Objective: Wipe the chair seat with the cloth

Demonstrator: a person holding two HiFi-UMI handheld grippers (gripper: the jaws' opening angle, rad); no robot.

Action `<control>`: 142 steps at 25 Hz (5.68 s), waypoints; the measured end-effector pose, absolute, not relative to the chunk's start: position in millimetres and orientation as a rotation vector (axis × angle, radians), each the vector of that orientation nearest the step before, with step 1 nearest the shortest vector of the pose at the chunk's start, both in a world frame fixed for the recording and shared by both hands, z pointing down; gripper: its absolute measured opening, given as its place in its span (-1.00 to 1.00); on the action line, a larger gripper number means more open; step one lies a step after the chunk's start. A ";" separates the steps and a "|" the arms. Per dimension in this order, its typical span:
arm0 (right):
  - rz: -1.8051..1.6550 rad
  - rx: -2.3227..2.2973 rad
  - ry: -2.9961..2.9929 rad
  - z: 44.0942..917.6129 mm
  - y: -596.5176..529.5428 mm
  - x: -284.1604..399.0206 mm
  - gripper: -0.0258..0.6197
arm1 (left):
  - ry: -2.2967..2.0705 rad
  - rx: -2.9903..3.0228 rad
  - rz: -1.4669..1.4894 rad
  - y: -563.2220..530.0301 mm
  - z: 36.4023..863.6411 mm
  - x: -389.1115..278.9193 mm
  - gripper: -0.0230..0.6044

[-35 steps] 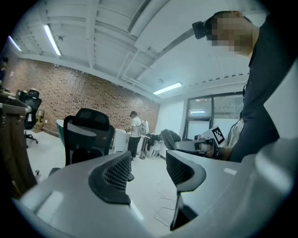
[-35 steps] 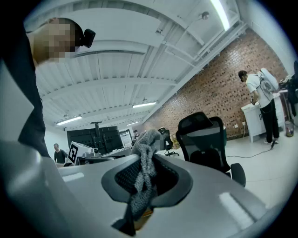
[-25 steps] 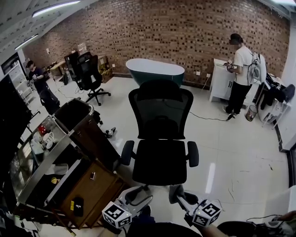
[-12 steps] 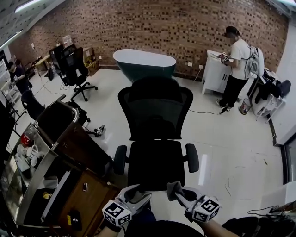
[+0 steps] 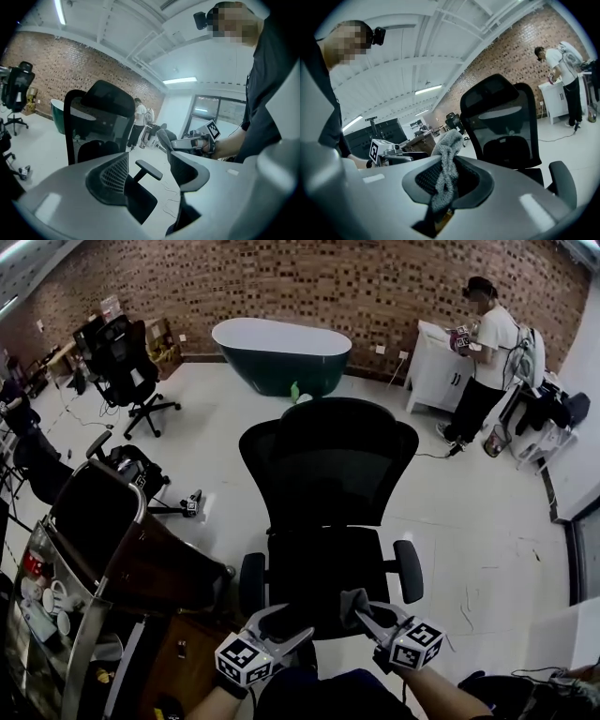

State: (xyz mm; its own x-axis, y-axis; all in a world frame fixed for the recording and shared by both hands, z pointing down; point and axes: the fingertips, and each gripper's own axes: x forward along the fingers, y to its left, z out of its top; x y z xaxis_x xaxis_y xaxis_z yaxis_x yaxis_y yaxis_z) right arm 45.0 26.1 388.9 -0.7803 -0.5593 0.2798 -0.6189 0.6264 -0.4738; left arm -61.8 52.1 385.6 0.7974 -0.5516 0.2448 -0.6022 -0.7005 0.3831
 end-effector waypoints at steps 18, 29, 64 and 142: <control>0.953 0.685 -2.396 628.9 -129.1 -49.9 -0.77 | -0.907 2.339 0.265 -54.8 528.1 -101.1 0.18; 0.585 0.480 -2.196 796.4 -207.2 -127.1 -0.77 | -0.982 2.273 0.208 -97.0 601.7 -111.2 0.19; 0.248 0.563 -1.677 902.0 -252.2 162.4 -0.77 | -0.813 2.322 0.231 -129.7 625.4 -25.9 0.18; 0.338 0.357 -1.845 914.2 -41.8 72.0 -0.77 | -0.851 2.199 0.272 -23.5 655.8 -57.3 0.17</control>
